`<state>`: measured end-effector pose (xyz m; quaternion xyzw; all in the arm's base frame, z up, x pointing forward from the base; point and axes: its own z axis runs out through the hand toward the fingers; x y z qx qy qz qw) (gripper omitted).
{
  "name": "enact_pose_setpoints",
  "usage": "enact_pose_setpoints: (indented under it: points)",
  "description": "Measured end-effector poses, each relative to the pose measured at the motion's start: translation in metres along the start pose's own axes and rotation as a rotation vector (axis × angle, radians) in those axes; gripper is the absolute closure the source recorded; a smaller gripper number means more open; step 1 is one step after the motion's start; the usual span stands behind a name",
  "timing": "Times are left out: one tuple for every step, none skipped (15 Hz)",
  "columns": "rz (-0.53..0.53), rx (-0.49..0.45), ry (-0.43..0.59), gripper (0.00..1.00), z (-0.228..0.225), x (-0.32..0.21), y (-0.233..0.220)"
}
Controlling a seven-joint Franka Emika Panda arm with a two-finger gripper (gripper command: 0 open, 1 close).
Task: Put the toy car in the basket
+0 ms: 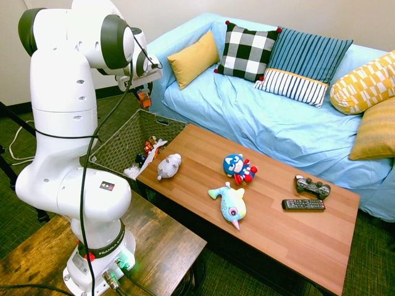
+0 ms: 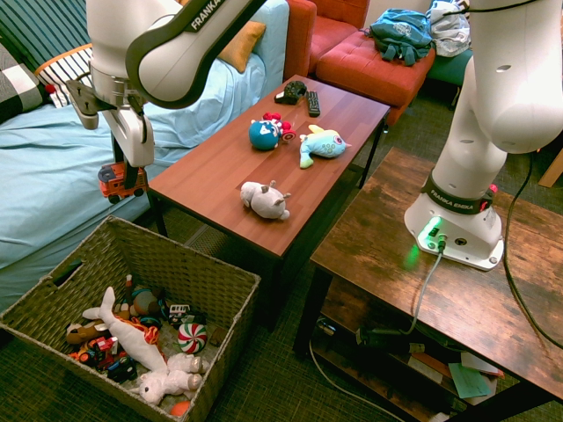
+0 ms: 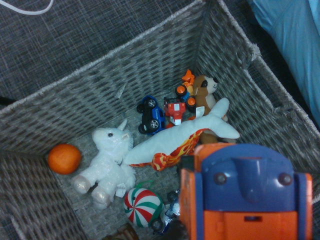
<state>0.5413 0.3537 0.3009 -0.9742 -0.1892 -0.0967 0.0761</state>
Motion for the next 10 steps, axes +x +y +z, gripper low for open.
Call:
enact_pose_setpoints:
  points:
    - [-0.003,0.001,0.0,0.0,-0.001,0.001,-0.001]
    - [-0.004,0.001,0.0,0.0,-0.001,0.001,-0.001]
    - [-0.004,-0.003,-0.001,0.0,-0.001,0.001,0.0]
    - [0.006,-0.012,-0.003,0.0,0.0,0.0,0.008]
    - [0.034,-0.026,-0.005,0.0,0.002,-0.004,0.027]
    - [0.077,-0.043,-0.013,0.0,0.004,-0.012,0.058]
    - [0.13,-0.061,-0.023,0.0,0.007,-0.024,0.092]
    - [0.184,-0.08,-0.034,0.0,0.011,-0.042,0.131]
    - [0.231,-0.094,-0.039,0.0,0.017,-0.061,0.16]
    - [0.275,-0.107,-0.043,0.0,0.026,-0.084,0.186]
